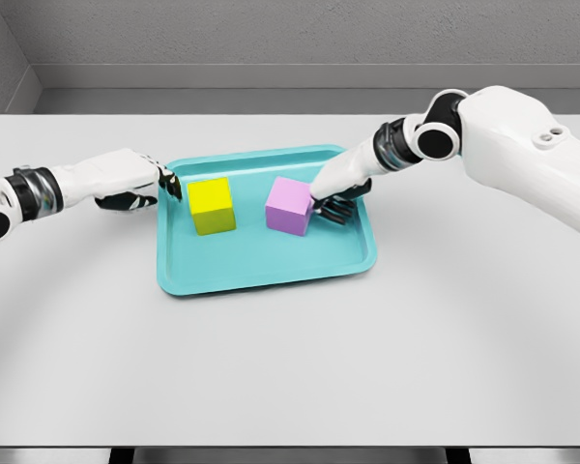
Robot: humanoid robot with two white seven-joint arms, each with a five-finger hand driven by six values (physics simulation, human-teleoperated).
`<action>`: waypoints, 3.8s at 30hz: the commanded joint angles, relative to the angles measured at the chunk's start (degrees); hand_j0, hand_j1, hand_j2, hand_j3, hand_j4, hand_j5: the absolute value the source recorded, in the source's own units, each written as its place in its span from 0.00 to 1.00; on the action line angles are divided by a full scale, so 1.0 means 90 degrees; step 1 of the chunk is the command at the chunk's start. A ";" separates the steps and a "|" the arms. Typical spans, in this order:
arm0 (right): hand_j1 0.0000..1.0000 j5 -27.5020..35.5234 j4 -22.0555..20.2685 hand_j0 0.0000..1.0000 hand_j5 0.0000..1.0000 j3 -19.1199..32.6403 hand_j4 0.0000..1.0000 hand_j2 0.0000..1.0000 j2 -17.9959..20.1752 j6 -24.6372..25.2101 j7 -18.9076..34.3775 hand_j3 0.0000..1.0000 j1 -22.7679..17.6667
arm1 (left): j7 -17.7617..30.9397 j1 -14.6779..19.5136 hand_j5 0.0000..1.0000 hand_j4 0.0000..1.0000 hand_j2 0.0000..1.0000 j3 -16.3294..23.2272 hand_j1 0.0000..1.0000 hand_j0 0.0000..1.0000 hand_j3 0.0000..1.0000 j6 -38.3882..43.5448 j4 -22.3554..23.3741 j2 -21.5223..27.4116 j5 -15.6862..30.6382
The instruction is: Push two cubes
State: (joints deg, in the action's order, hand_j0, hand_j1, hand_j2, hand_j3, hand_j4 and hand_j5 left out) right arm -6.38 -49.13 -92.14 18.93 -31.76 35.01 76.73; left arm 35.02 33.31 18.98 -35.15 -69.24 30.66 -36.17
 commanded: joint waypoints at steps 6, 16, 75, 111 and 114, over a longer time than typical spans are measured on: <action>0.12 -0.0004 0.0361 0.12 0.12 -0.0075 0.12 0.12 -0.0081 0.0257 -0.0001 0.12 -0.0010 | -0.0003 0.0010 0.56 0.56 0.56 0.0011 0.56 0.56 0.56 0.0016 0.0007 -0.0263 -0.0122; 0.12 -0.0092 0.0566 0.12 0.12 -0.0104 0.12 0.12 -0.0423 0.0306 -0.0001 0.12 -0.0010 | -0.0003 0.0068 0.55 0.55 0.55 0.0001 0.55 0.55 0.55 0.0016 0.0017 -0.0341 -0.0141; 0.16 -0.0239 -0.1612 0.16 0.16 -0.0212 0.16 0.16 0.1276 0.0023 -0.0001 0.16 0.0713 | -0.0003 -0.1348 0.53 0.53 0.53 -0.0468 0.53 0.53 0.53 0.0016 -0.2473 0.0860 0.1382; 0.17 -0.0200 -0.1162 0.17 0.17 -0.0573 0.17 0.17 0.0944 0.0638 -0.0001 0.17 0.0664 | -0.0003 -0.1289 0.54 0.54 0.54 -0.0126 0.54 0.54 0.54 0.0016 -0.1389 -0.0272 0.0953; 0.16 -0.0209 -0.1162 0.16 0.16 -0.0573 0.16 0.16 0.0866 0.0658 -0.0001 0.16 0.0664 | -0.0003 -0.1309 0.54 0.54 0.54 -0.0019 0.54 0.54 0.54 0.0016 -0.1418 -0.0292 0.0953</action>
State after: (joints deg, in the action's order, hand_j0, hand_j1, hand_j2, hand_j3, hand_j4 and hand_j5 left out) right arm -8.32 -59.60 -97.37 27.12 -26.04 35.00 82.71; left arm 35.03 21.53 18.35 -35.15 -81.80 28.14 -28.04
